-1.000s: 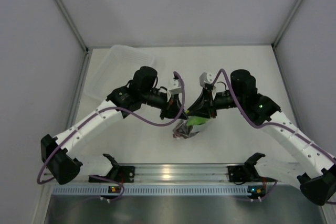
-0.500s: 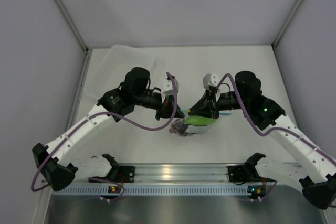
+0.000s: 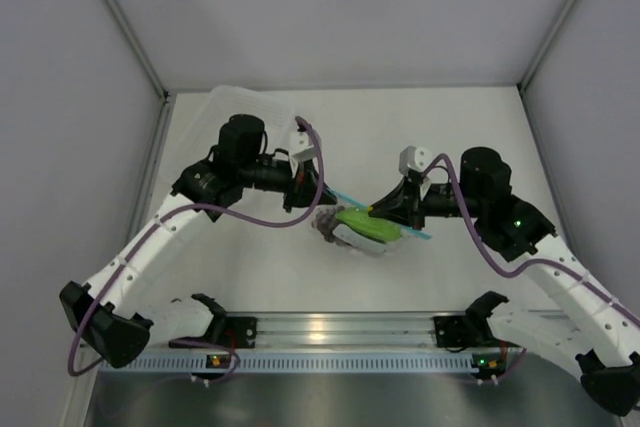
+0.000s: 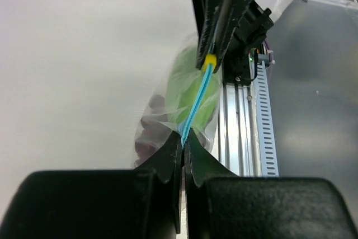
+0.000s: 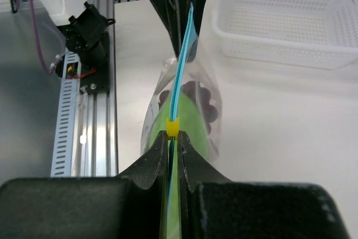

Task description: Open the zip-top bag and remove the fake food

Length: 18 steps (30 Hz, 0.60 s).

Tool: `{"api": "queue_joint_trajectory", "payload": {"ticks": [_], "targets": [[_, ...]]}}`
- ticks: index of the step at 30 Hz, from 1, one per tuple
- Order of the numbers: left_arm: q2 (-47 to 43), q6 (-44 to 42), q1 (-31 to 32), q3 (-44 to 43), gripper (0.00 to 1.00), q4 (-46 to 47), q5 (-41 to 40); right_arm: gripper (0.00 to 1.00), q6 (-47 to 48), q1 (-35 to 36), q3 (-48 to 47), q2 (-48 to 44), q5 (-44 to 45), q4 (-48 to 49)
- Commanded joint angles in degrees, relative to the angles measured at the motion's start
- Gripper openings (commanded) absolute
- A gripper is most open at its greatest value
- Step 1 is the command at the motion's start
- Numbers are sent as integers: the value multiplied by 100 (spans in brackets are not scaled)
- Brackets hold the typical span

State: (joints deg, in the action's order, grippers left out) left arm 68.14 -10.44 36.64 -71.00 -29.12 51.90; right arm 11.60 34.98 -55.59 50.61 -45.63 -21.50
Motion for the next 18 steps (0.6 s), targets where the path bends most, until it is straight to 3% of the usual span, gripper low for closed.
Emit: {"api": "queue_joint_trajectory", "payload": {"ticks": [1, 10, 18], "targets": [[-90, -125, -770, -458, 0, 249, 680, 0, 97, -175, 154, -218, 308, -127], [199, -143, -1308, -582, 0, 249, 585, 0, -131, -185, 242, -464, 730, -136], [296, 6, -1484, -652, 0, 249, -495, 0, -237, -185, 260, -719, 1512, -381]]}}
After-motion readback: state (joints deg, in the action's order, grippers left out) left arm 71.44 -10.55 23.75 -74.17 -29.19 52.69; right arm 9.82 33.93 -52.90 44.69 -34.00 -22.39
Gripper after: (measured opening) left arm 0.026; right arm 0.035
